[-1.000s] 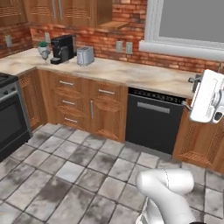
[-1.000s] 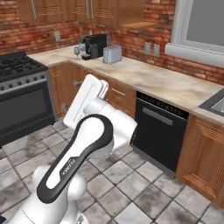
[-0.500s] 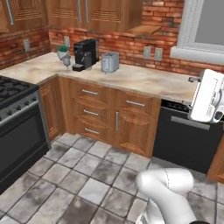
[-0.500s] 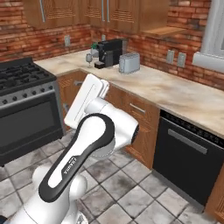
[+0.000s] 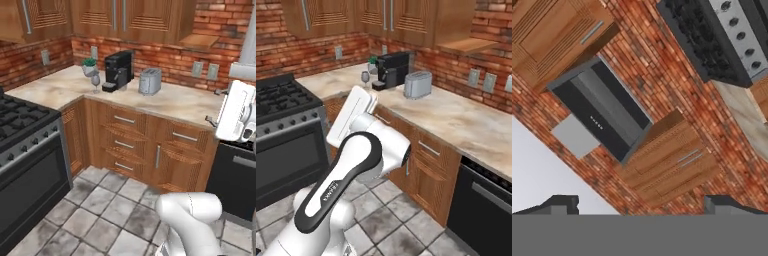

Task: Retrieve the wine glasses from the counter and place one next to each plate.

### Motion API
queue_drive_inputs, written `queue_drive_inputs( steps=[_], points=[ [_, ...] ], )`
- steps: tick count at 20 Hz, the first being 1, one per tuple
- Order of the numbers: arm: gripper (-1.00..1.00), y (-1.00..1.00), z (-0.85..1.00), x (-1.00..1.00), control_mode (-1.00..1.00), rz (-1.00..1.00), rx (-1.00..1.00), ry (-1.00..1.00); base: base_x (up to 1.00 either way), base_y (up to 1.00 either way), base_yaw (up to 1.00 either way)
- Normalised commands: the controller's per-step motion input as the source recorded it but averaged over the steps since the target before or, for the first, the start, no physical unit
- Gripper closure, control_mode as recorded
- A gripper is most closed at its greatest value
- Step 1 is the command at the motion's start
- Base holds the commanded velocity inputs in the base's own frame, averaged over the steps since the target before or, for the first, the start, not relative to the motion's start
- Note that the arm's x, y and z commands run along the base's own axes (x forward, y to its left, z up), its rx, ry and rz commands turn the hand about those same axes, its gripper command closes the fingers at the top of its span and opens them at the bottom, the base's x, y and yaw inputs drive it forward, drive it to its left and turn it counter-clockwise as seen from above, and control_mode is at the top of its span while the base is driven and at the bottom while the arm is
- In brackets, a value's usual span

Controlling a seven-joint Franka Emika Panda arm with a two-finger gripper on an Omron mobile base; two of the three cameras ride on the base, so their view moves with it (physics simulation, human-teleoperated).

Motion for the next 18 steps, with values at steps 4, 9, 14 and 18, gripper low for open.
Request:
queue_drive_inputs(
  steps=[4, 9, 14, 18],
  points=[
    [-1.0, 0.0, 0.0, 0.0, 1.0, 0.0, 0.0, 0.0, 1.0, 0.01, 0.13],
    [-1.0, 0.0, 0.0, 0.0, 1.0, 0.0, 0.0, 0.0, 1.0, 0.42, -0.05],
    [-1.0, 0.0, 0.0, 0.0, 1.0, 0.0, 0.0, 0.0, 1.0, 0.65, -0.2],
    [-1.0, 0.0, 0.0, 0.0, 1.0, 0.0, 0.0, 0.0, 1.0, 0.76, -0.24]
  ],
)
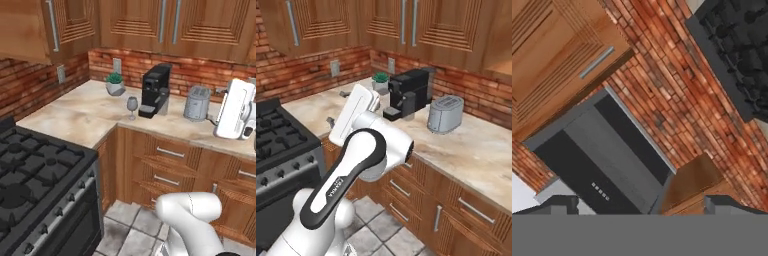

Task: Retrieve the wine glasses from the counter and place one next to each plate.

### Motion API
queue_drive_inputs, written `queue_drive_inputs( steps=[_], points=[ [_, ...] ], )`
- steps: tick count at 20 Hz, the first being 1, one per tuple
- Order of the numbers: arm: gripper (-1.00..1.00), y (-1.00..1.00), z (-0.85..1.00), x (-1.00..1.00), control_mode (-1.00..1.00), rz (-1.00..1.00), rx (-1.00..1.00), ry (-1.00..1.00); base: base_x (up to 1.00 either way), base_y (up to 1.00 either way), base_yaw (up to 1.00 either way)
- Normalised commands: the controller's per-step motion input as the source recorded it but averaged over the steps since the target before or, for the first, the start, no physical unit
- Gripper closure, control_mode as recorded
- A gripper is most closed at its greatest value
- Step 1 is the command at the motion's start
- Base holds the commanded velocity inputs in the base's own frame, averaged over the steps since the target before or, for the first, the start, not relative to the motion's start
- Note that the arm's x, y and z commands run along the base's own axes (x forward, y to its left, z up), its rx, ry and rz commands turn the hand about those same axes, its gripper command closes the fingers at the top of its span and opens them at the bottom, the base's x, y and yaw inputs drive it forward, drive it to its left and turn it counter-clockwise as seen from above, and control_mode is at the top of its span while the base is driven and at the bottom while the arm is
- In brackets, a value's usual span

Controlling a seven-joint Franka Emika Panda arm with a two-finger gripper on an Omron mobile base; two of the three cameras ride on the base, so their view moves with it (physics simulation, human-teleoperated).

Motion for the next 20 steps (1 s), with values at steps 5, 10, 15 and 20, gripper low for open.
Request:
queue_drive_inputs(
  steps=[5, 10, 15, 20],
  points=[
    [-1.0, 0.0, 0.0, 0.0, 1.0, 0.0, 0.0, 0.0, 1.0, 0.48, -0.18],
    [-1.0, 0.0, 0.0, 0.0, 1.0, 0.0, 0.0, 0.0, 0.99, -0.07, 0.0],
    [-1.0, 0.0, 0.0, 0.0, 1.0, 0.0, 0.0, 0.0, 0.51, -0.39, 0.0],
    [-1.0, 0.0, 0.0, 0.0, 1.0, 0.0, 0.0, 0.0, 0.15, -0.03, -0.05]
  ],
)
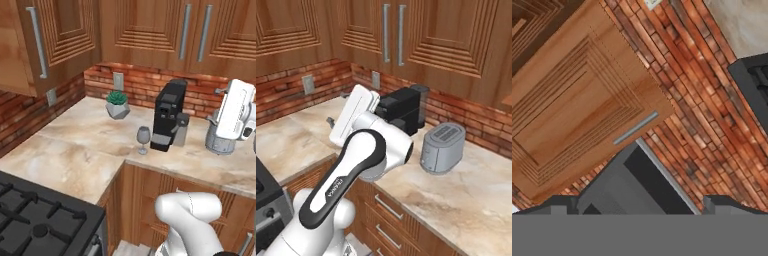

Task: Retrieve the wine glasses from the counter and place one next to each plate.

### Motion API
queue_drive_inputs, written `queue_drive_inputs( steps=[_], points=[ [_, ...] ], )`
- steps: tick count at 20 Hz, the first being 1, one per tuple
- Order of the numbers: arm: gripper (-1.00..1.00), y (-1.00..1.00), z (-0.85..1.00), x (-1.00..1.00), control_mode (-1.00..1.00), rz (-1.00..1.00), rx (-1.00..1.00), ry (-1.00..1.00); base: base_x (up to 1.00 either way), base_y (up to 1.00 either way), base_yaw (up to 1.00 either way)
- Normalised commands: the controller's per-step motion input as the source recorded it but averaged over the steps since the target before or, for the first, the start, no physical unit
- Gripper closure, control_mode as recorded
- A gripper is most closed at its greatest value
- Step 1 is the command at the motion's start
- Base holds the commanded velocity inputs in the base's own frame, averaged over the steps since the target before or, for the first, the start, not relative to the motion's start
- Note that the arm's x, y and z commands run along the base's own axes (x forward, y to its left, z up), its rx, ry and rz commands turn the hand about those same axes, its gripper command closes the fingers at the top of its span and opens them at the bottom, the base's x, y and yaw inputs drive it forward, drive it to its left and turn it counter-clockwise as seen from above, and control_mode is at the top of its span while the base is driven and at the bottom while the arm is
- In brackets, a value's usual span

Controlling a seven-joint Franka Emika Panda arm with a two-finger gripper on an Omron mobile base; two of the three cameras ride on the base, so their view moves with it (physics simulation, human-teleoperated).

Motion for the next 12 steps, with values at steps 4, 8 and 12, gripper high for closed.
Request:
queue_drive_inputs(
  steps=[4, 8, 12],
  points=[
    [-1.0, 0.0, 0.0, 0.0, 1.0, 0.0, 0.0, 0.0, 0.0, 0.01, -0.21],
    [-1.0, 0.0, 0.0, 0.0, 1.0, 0.0, 0.0, 0.0, 0.0, 0.43, -0.39],
    [-1.0, 0.0, 0.0, 0.0, 1.0, 0.0, 0.0, 0.0, 0.03, 0.79, -0.4]
  ],
)
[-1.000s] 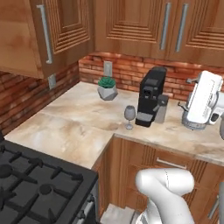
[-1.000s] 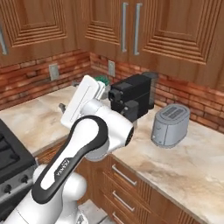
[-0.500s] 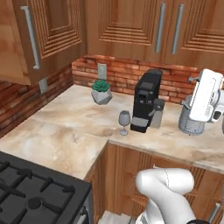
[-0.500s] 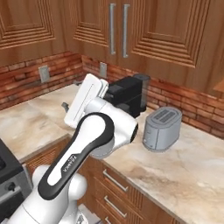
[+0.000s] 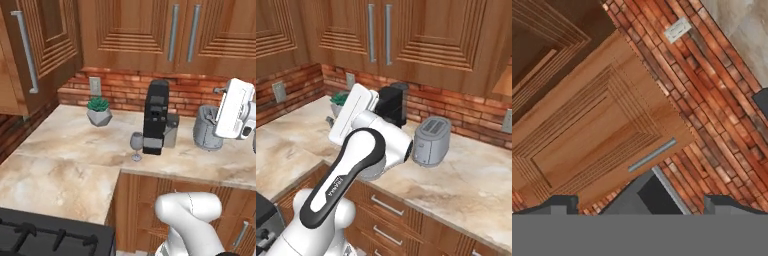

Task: Retrieve the wine glasses from the counter and place one next to each plate.

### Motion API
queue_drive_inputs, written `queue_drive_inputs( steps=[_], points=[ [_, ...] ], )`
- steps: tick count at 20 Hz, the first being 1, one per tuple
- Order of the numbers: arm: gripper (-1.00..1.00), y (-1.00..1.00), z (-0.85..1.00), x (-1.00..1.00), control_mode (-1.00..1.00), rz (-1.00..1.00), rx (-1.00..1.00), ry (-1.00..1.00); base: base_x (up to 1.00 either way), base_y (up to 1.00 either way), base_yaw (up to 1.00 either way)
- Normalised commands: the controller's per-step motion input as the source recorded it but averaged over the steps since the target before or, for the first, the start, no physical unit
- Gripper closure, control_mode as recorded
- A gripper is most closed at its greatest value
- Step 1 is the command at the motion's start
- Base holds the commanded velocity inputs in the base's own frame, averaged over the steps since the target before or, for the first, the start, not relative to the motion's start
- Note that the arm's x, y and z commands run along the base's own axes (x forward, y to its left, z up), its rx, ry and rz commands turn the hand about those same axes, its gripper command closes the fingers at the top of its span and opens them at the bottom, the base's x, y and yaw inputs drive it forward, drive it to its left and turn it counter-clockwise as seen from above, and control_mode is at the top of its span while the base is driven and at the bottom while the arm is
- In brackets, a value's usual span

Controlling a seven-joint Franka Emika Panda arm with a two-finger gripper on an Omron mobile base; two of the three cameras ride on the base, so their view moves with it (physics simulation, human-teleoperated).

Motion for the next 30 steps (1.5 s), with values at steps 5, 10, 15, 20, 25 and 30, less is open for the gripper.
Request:
queue_drive_inputs(
  steps=[5, 10, 15, 20, 25, 30],
  points=[
    [-1.0, 0.0, 0.0, 0.0, 1.0, 0.0, 0.0, 0.0, 0.05, 0.92, -0.27],
    [-1.0, 0.0, 0.0, 0.0, 1.0, 0.0, 0.0, 0.0, 0.0, 0.21, -0.19],
    [-1.0, 0.0, 0.0, 0.0, 1.0, 0.0, 0.0, 0.0, -0.03, 0.04, -0.29],
    [-1.0, 0.0, 0.0, 0.0, 1.0, 0.0, 0.0, 0.0, 0.0, 0.32, -0.22],
    [-1.0, 0.23, -0.2, 0.08, -1.0, -0.02, -0.04, 0.13, 0.03, 0.19, -0.04],
    [-1.0, 0.17, -0.3, 0.16, -1.0, 0.0, -0.04, 0.21, 0.0, 0.0, 0.0]
  ],
)
